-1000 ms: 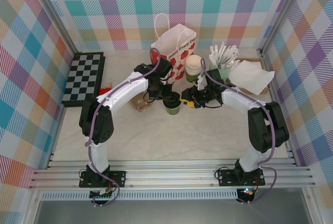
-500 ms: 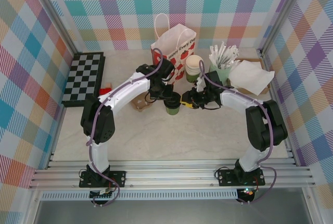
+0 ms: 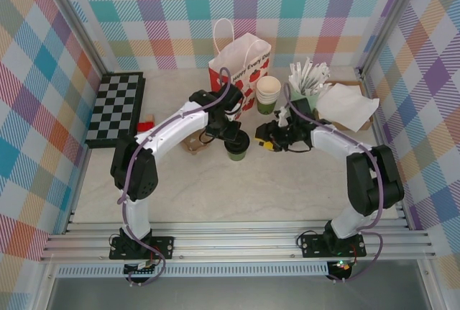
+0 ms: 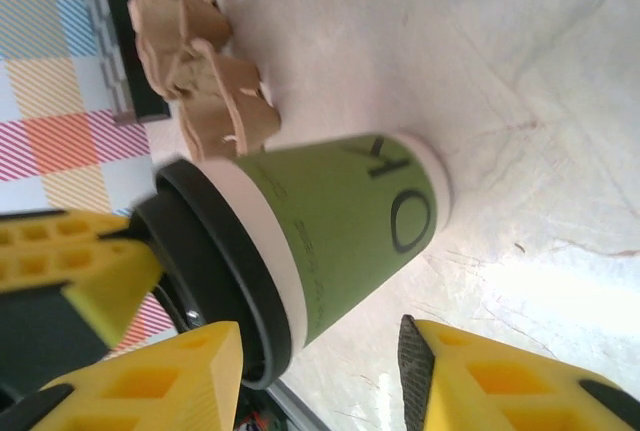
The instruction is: Pack the takeout coffee
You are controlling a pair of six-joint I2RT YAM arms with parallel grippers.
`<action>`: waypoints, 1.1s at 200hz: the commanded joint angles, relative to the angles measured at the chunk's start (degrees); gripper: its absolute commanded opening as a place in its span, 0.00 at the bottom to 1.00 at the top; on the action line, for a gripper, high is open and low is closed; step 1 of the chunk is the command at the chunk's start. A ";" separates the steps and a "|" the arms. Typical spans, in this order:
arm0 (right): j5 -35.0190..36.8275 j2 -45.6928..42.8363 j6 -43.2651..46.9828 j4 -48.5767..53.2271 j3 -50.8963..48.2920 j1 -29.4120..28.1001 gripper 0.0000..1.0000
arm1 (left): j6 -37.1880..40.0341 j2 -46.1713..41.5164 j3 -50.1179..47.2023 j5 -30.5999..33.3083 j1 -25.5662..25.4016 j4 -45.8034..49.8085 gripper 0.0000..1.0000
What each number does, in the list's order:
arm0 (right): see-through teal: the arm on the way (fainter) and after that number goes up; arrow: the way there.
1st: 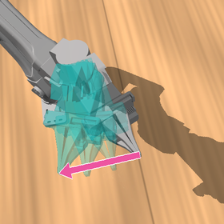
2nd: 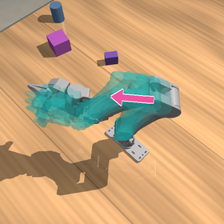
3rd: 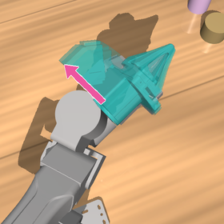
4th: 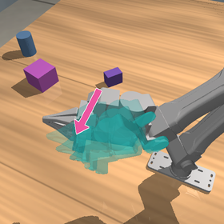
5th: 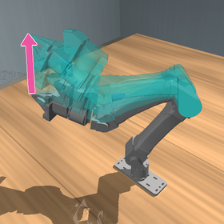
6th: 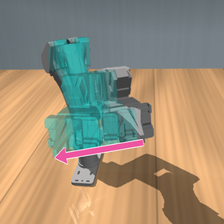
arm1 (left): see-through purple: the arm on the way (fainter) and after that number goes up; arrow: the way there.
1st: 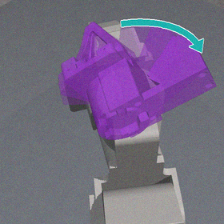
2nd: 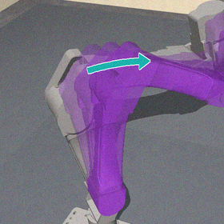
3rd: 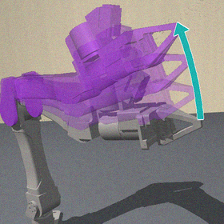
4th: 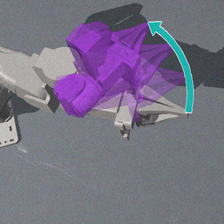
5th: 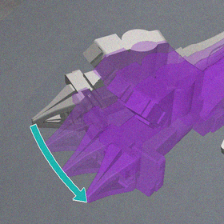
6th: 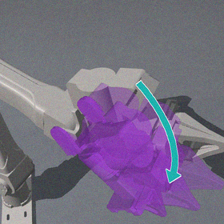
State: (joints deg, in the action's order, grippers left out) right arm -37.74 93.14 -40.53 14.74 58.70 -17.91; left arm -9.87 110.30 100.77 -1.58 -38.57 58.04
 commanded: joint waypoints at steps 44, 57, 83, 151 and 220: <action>-9.97 5.07 3.98 6.07 7.40 0.96 0.52 | 14.59 1.70 3.95 -5.53 -0.26 6.09 0.00; -11.29 6.53 4.24 6.54 8.37 0.83 0.52 | 14.53 1.41 2.91 -6.06 -0.35 4.47 0.00; -11.74 8.14 5.29 7.51 9.07 0.37 0.49 | 13.70 1.15 1.17 -5.11 -0.37 2.27 0.00; -12.89 11.04 6.78 8.42 8.92 -1.22 0.45 | 11.59 0.27 -3.94 -5.79 -0.41 -1.22 0.00; -3.93 14.97 6.07 7.25 0.08 -1.98 0.34 | 7.68 -1.56 -12.93 -8.00 -0.45 -5.85 0.00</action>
State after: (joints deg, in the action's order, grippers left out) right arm -48.84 104.22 -34.65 20.12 65.25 -19.00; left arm 0.69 107.96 94.72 -7.20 -38.54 52.75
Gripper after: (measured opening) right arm 0.345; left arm 0.034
